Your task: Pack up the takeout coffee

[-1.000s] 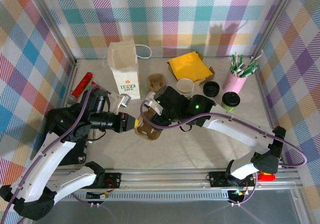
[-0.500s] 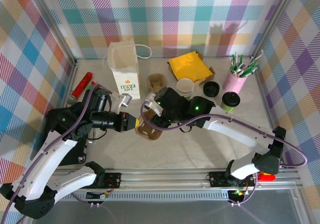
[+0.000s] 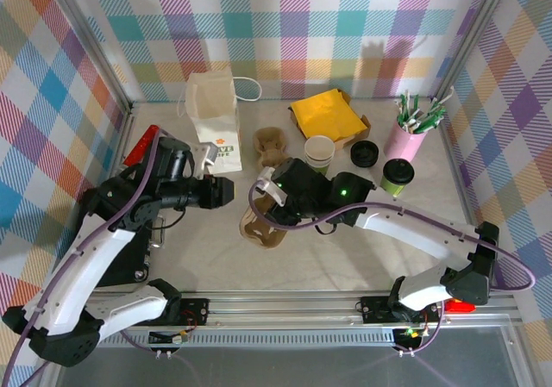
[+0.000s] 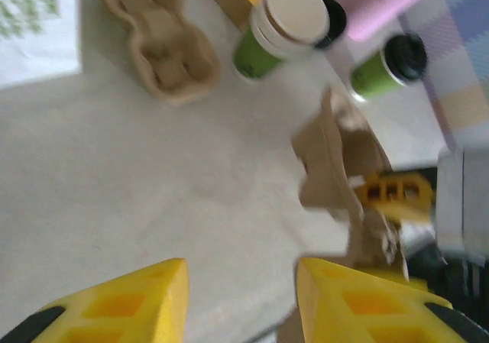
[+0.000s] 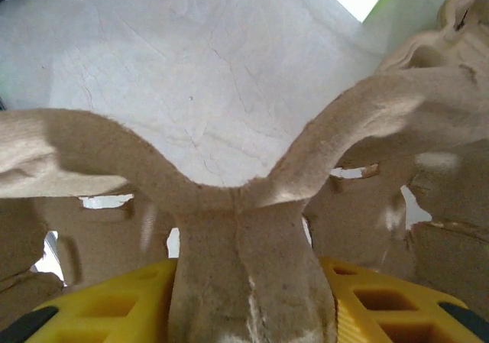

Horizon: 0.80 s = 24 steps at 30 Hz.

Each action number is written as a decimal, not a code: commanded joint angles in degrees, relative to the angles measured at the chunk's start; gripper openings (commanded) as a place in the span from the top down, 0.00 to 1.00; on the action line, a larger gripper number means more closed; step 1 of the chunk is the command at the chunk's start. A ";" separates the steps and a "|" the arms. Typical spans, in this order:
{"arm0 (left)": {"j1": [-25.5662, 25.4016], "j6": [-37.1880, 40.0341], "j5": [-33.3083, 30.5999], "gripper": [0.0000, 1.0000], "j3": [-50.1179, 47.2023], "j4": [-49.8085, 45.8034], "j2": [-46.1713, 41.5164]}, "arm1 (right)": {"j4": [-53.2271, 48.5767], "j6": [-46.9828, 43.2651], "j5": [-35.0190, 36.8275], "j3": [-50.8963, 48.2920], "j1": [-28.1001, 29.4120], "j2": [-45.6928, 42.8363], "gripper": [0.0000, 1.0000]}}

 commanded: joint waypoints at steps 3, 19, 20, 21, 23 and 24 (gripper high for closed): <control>2.80 -1.06 -18.87 0.55 7.15 -1.10 5.31 | -0.59 3.15 -1.19 -3.08 0.29 -3.58 0.53; 20.22 -1.01 -18.85 0.53 26.53 0.86 30.24 | -0.16 5.31 -7.38 -9.48 0.28 -8.68 0.52; 20.85 -1.12 -18.50 0.52 28.18 0.33 32.12 | -0.15 5.35 -7.42 -9.63 0.28 -8.99 0.52; 21.31 -1.13 -18.14 0.51 29.67 -0.23 33.67 | -0.07 5.48 -7.42 -9.84 0.28 -9.29 0.52; 22.28 -1.00 -17.64 0.51 32.84 -1.41 37.01 | -0.23 5.51 -7.51 -10.06 0.27 -9.77 0.52; 22.57 -0.96 -17.70 0.51 34.16 -1.90 38.37 | -0.47 5.55 -7.51 -10.05 0.28 -9.94 0.52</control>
